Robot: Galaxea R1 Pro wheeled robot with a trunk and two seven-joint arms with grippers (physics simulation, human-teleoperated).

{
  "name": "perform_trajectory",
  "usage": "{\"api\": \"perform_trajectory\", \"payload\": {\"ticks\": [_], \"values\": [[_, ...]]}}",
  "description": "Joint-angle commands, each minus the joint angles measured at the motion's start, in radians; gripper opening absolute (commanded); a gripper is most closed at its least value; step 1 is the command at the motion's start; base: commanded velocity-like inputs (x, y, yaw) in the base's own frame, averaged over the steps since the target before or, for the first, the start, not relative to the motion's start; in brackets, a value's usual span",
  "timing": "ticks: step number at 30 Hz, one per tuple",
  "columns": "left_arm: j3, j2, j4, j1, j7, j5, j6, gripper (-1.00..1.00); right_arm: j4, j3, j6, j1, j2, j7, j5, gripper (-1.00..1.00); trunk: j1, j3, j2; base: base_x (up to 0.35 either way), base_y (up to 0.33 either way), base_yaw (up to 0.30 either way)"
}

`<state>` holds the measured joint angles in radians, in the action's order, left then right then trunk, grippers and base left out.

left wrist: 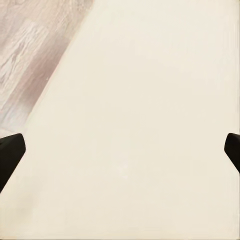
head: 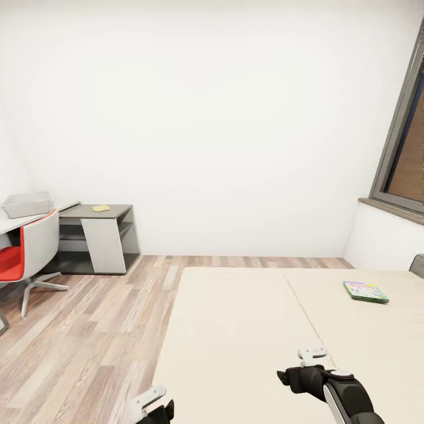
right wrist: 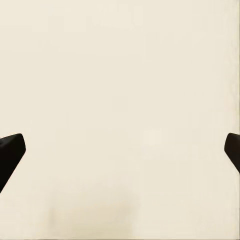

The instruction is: Put all the toys in the child's room - the three board games (two on the bed and one on the table), the two jigsaw puzzles on the table, and the tennis ball on the table - inside the toy box on the table in the child's room.

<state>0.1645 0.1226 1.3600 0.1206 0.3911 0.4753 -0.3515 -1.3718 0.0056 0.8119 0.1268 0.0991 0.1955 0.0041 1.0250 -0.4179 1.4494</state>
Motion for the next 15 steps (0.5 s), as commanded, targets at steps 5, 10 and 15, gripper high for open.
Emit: {"api": "perform_trajectory", "payload": {"ticks": [5,10,15], "values": [[0.001,0.000,0.002,-0.001,0.008,0.010,-0.003,1.00,-0.001,0.001,0.004,0.001,0.001,0.002,0.001,1.00,0.000,-0.001,0.001,0.000,-0.271,0.000],[0.001,0.000,0.001,-0.001,0.008,0.010,-0.003,1.00,-0.001,0.001,0.004,0.001,0.001,0.002,0.002,1.00,0.000,-0.001,0.001,0.000,-0.271,0.000],[0.001,0.000,0.001,-0.001,0.007,0.010,-0.002,1.00,-0.001,0.001,0.004,0.001,0.001,0.002,0.002,1.00,0.000,-0.001,0.001,0.000,-0.271,-0.002]]}}
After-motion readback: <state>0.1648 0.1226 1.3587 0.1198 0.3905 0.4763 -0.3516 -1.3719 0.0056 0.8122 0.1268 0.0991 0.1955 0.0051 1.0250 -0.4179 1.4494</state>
